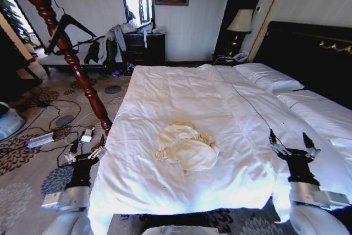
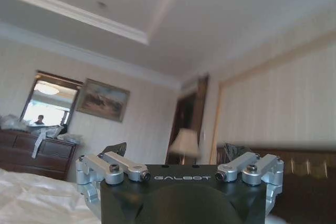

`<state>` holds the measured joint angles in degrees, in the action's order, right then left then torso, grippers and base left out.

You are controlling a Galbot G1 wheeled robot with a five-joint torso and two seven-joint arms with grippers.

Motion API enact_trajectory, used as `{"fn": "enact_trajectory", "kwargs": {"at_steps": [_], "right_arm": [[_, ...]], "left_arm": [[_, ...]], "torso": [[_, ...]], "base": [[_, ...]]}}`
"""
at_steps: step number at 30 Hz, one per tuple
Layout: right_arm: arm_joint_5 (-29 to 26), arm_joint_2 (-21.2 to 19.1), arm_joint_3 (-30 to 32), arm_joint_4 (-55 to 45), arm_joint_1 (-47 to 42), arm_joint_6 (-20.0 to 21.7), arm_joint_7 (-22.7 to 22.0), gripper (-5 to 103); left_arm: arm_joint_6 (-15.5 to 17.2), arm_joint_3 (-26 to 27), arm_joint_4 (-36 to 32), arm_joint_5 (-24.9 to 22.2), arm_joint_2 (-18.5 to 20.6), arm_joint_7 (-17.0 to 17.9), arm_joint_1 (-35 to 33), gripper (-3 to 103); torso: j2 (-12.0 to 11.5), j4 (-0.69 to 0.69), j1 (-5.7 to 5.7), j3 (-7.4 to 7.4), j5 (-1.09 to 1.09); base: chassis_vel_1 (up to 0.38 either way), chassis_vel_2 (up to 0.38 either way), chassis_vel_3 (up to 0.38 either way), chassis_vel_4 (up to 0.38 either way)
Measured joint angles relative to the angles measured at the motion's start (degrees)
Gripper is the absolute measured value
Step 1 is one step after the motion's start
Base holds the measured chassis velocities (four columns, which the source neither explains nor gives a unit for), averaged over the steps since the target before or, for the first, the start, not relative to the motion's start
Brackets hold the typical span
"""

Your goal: Pick up the clothes from the bed and hang them on the clothes hanger.

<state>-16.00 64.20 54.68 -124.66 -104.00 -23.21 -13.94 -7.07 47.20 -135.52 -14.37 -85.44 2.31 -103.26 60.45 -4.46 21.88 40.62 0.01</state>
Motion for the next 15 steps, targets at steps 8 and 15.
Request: {"fn": "enact_trajectory", "kwargs": {"at_steps": [8, 15], "right_arm": [[0.3, -2.5, 2.1, -2.7, 0.3, 0.0, 1.8, 100], [-6.6, -0.8, -3.3, -4.0, 0.5, 6.6, -2.2, 100]], "left_arm": [[1.2, 1.4, -1.4, -0.1, 0.2, -0.2, 0.6, 100], [1.0, 0.4, 2.1, -1.6, 0.1, 0.1, 1.3, 100]], "torso": [[0.0, 0.0, 0.0, 0.0, -0.02], [0.0, 0.0, 0.0, 0.0, 0.0]], "base": [[0.0, 0.0, 0.0, 0.0], [0.0, 0.0, 0.0, 0.0]]}}
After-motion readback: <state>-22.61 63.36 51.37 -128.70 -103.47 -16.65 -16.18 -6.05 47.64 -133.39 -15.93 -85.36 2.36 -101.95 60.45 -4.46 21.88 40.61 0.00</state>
